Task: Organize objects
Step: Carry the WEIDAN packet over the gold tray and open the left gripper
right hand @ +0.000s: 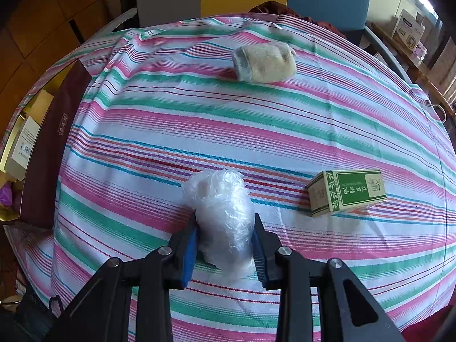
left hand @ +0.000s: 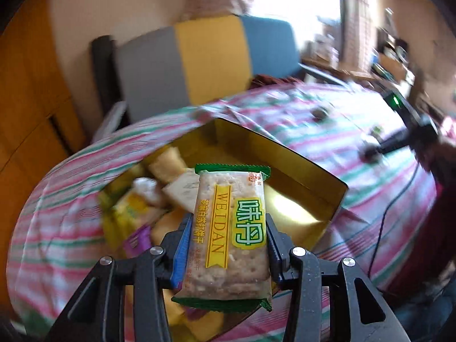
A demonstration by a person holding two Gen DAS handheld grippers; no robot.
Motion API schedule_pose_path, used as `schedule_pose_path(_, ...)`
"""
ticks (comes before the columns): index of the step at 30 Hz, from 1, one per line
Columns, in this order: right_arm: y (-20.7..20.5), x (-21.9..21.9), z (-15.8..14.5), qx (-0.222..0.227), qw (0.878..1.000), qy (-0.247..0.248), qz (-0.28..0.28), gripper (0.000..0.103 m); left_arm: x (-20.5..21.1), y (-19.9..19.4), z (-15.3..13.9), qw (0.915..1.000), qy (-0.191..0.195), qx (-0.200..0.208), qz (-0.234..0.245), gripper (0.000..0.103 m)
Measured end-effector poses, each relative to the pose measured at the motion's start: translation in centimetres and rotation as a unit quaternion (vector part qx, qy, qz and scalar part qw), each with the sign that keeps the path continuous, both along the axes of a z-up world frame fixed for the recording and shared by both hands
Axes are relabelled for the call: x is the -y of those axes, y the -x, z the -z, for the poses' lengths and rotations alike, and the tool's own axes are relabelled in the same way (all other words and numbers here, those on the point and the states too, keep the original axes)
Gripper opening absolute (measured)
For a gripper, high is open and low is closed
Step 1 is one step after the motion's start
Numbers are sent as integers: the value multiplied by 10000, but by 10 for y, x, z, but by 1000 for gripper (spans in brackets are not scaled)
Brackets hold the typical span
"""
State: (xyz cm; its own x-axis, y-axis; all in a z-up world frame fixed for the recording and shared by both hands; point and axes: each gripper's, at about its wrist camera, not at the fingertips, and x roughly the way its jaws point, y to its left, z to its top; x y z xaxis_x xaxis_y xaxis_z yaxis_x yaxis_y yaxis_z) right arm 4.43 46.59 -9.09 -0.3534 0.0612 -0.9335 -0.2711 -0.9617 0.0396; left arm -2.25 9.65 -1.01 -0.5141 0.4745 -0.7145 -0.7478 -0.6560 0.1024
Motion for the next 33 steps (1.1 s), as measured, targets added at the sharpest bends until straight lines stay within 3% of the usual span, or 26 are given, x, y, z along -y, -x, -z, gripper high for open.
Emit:
schedule_pose_path(9, 0, 1, 1, 4, 10000, -7, -2, 33, -40, 10, 31, 9931, 463, 586, 900, 46)
schedule_pose_path(18, 0, 0, 1, 5, 10000, -4, 2, 33, -41, 26, 55, 9893, 819, 879, 827, 49)
schedule_pose_path(20, 0, 0, 1, 5, 10000, -5, 4, 34, -38, 28, 55, 9900, 734, 926, 769, 56)
schedule_pose_path(26, 0, 0, 1, 3, 10000, -6, 3, 34, -27, 27, 47, 9923, 561, 925, 606, 57)
schedule_pose_path(29, -1, 0, 1, -1, 10000, -15, -1, 34, -10, 26, 31, 9951, 114, 945, 269, 57)
schedule_pose_path(33, -2, 1, -4, -116, 9999, 14, 18, 33, 17, 24, 12, 9913, -625, 943, -678, 57)
